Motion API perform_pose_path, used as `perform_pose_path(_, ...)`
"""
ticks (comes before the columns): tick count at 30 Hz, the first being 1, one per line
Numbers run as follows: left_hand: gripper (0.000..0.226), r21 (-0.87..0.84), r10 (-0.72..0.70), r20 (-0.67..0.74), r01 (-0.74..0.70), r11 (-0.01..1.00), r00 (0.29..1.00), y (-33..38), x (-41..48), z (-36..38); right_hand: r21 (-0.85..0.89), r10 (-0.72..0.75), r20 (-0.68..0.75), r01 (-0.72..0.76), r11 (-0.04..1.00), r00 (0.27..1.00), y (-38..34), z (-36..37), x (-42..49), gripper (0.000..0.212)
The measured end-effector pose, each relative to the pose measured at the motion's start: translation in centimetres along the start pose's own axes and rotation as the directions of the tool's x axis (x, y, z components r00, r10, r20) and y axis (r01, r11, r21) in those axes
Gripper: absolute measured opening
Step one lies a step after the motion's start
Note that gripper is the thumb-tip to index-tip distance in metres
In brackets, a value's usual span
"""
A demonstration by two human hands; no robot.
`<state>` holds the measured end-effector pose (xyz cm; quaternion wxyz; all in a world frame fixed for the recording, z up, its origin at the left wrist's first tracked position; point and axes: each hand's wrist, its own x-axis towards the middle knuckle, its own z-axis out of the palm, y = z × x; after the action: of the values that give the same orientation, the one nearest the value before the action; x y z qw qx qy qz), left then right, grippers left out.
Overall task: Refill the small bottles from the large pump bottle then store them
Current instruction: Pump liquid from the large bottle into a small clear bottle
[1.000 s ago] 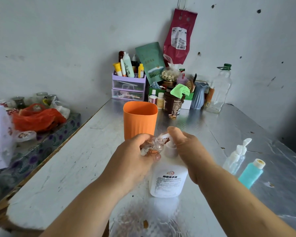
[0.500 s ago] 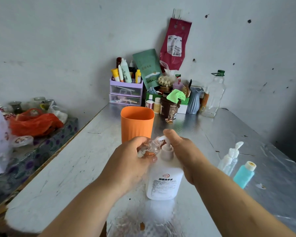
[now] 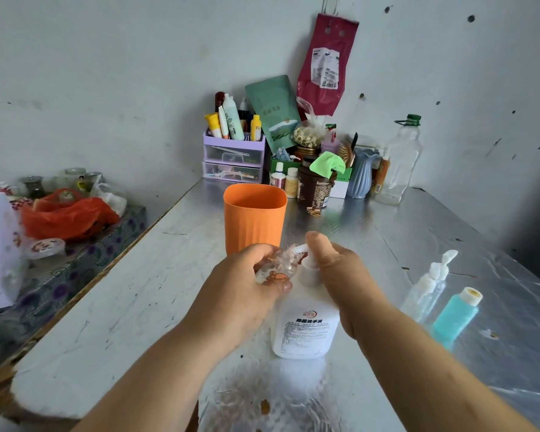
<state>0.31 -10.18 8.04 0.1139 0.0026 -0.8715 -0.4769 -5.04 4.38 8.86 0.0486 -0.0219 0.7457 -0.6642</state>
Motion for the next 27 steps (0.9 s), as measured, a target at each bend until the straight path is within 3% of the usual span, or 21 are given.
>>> perform_pose_path(8,0.036,0.02,-0.002,0.011,0.002,1.0,1.0,0.1,-0.3,-0.2,-0.024,0.057,0.071,-0.056,0.998,0.996,-0.9,-0.3,-0.2,0.031)
perform_pose_path(16,0.037,0.045,0.026,0.006,-0.026,0.999,1.0,0.8,-0.3,-0.6,-0.023,0.085,0.042,-0.084,0.996,0.996,-1.4,-0.2,-0.4,0.036)
perform_pose_path(27,0.035,0.002,0.013,0.006,-0.013,1.0,1.0,0.0,0.1,-0.2,0.011,0.0,-0.001,0.0,1.0,1.0,-0.5,-0.1,-0.2,0.028)
